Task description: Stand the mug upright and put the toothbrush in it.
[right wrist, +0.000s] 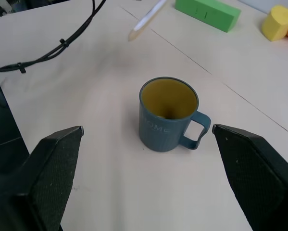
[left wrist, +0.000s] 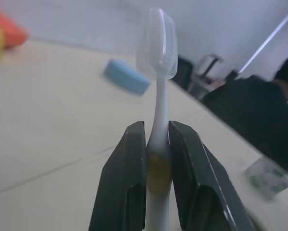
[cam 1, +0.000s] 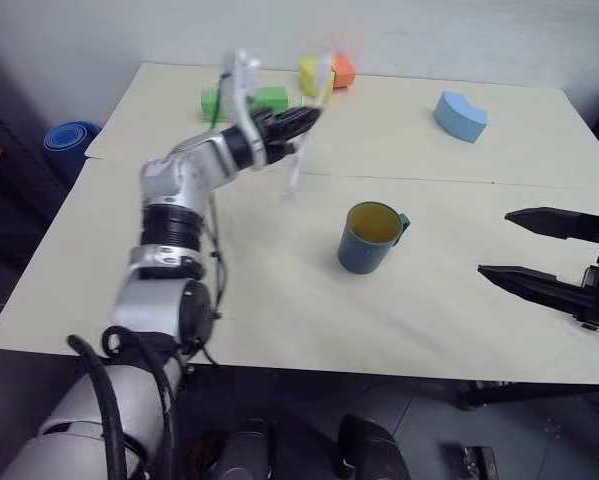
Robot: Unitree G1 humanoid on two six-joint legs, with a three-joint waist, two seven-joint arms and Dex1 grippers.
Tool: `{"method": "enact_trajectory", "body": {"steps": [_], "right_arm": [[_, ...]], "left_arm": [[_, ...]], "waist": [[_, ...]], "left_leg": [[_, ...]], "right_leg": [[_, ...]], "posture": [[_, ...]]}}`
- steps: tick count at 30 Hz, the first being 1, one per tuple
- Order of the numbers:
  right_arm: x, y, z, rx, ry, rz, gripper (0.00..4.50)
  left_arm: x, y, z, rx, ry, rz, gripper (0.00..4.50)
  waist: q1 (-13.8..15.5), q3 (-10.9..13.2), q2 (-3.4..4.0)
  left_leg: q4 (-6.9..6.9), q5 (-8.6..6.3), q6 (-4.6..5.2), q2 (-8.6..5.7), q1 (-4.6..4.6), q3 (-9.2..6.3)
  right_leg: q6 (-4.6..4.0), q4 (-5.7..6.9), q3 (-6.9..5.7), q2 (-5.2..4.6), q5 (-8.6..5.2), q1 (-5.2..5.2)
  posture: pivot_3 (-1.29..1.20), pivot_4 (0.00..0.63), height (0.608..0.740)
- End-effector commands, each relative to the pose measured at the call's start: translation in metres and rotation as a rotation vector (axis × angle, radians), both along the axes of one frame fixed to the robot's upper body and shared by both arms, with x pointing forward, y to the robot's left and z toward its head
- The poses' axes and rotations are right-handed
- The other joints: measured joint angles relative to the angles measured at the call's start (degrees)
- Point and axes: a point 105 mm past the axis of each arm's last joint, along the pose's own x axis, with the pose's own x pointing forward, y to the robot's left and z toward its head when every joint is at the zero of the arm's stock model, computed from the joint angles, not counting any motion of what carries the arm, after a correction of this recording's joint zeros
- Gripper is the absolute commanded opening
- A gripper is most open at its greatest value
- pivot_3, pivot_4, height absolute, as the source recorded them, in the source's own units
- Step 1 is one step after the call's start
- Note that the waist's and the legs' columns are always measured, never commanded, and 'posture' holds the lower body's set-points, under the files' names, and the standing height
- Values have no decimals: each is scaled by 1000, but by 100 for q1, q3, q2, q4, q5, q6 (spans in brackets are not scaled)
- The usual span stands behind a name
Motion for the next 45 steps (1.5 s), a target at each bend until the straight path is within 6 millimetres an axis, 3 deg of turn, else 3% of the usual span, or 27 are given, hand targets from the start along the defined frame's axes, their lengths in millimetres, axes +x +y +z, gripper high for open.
{"method": "enact_trajectory", "body": {"steps": [1, 5, 17, 19, 24, 29, 32, 34, 37, 39, 42, 45], "right_arm": [[-2, 0, 6, 18, -54, -45, 4500], [-3, -1, 6, 28, -69, -93, 4500], [-4, -8, 11, 55, -97, -171, 4500], [-3, -8, 11, 54, -96, -171, 4500], [2, -10, 11, 54, -90, -171, 4500], [9, -15, 4, 35, -39, -147, 4500], [11, -20, -6, -3, 42, -94, 4500], [11, -22, -10, -18, 78, -66, 4500], [8, -24, -16, -45, 154, 4, 4500], [9, -27, -18, -57, 173, 28, 4500], [16, -30, -18, -67, 169, 35, 4500], [22, -32, -20, -73, 162, 40, 4500]], "left_arm": [[-17, -27, 30, -129, -74, -45, 400], [-17, -59, 15, -100, -93, -34, 400], [-30, -88, -37, -6, -141, -74, 400], [-32, -87, -40, -19, -132, -77, 1094], [-35, -69, -29, -51, -153, -70, 2334], [-52, -8, 15, -27, -251, -115, 3792], [-72, 65, 35, 193, -400, -133, 3965], [-80, 89, 31, 325, -417, -145, 3965], [-93, 134, 8, 569, -387, -166, 3965], [-102, 150, 1, 641, -356, -183, 3965], [-113, 170, -14, 757, -327, -186, 3965], [-118, 174, -20, 781, -320, -186, 3965]], "waist": [[-1, 0, 0], [-21, 0, 1], [24, -1, 1], [23, -1, 1], [8, -1, 1], [-58, -1, 3], [-180, -1, 5], [-226, -1, 6], [-132, -6, 15], [-105, -6, 14], [-88, -4, 11], [-106, -4, 11]], "left_leg": [[-1, 0, 0, 0, 1, 2], [-8, 0, 0, 1, 13, 17], [-5, -2, 5, -1, 7, 21], [-4, -4, 8, -1, 7, 21], [-3, -4, 10, 1, 5, 22], [-5, -4, 9, 4, 10, 23], [-10, -3, 7, 6, 14, 22], [-20, -4, 5, 10, 26, 30], [-33, -4, 2, 8, 34, 30], [-27, -4, 2, 6, 31, 21], [-10, -5, 2, 7, 19, 14], [-7, -6, 1, 9, 19, 21]], "right_leg": [[0, -1, 1, 0, 0, 0], [-1, -4, 6, 1, 0, 2], [-2, -22, 9, 1, 1, 3], [-2, -23, 10, 0, 1, 5], [-2, -25, 10, 1, 1, 4], [-2, -18, 12, 3, 1, 3], [-3, -6, 13, 5, 0, -2], [-5, -1, 21, 11, -1, -5], [-5, -11, 19, 10, -1, 2], [-5, -18, 17, 10, -1, 10], [-5, -24, 14, 11, -2, 14], [-5, -24, 16, 11, -2, 12]], "posture": [[0, 150, 740], [0, 150, 740], [0, 150, 740], [0, 150, 740], [0, 150, 740], [0, 150, 740], [0, 150, 740], [0, 150, 740], [0, 150, 740], [0, 150, 740], [0, 150, 740], [0, 150, 740]]}}
